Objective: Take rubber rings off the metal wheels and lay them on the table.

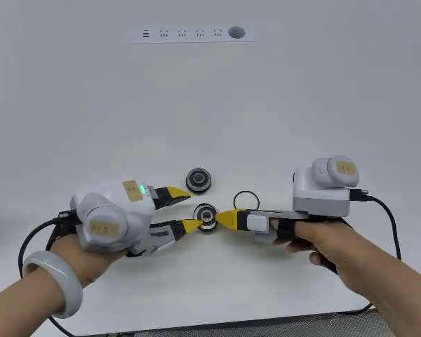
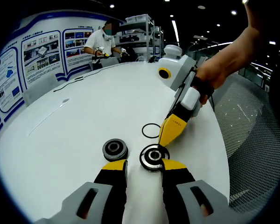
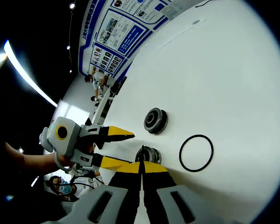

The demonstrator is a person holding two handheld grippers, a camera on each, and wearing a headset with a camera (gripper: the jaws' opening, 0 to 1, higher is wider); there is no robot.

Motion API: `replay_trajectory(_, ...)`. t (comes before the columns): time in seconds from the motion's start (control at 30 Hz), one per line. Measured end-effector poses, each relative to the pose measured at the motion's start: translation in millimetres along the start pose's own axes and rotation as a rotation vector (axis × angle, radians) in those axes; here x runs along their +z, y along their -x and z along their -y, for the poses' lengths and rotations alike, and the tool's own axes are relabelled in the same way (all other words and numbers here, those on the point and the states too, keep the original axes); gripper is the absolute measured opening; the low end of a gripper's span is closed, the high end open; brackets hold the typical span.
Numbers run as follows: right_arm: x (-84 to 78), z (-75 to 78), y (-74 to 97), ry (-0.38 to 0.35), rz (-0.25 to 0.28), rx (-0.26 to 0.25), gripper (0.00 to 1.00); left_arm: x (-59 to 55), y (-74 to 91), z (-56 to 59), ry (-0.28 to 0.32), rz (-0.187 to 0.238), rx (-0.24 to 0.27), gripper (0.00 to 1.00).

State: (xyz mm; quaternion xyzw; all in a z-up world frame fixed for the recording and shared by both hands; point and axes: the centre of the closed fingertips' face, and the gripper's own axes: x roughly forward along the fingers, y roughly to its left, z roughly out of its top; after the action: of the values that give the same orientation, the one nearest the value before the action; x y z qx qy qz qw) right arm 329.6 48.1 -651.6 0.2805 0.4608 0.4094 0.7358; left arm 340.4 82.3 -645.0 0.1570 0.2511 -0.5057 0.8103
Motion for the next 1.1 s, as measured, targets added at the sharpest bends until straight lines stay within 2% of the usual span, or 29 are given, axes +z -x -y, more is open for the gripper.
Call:
replay_trajectory(0.33, 1.9, -6.7, -0.2, -0.004, 0.007, 0.015, 0.02, 2.2, 3.0, 5.3, 0.000, 0.030, -0.022, 0.42)
replay_trajectory(0.7, 1.9, -18.1, 0.7, -0.002, 0.018, 0.038, 0.02, -4.0, 8.2, 7.8, 0.003, 0.036, -0.036, 0.54)
replay_trajectory(0.9, 4.8, -25.1, 5.4, -0.008, 0.034, 0.055, 0.02, -9.9, 13.5, 3.0, 0.018, 0.030, -0.018, 0.60)
replay_trajectory(1.1, 11.8, -24.7, 15.2, -0.019, 0.073, 0.055, 0.02, -12.8, 17.3, -1.7, 0.037, 0.031, -0.002, 0.64)
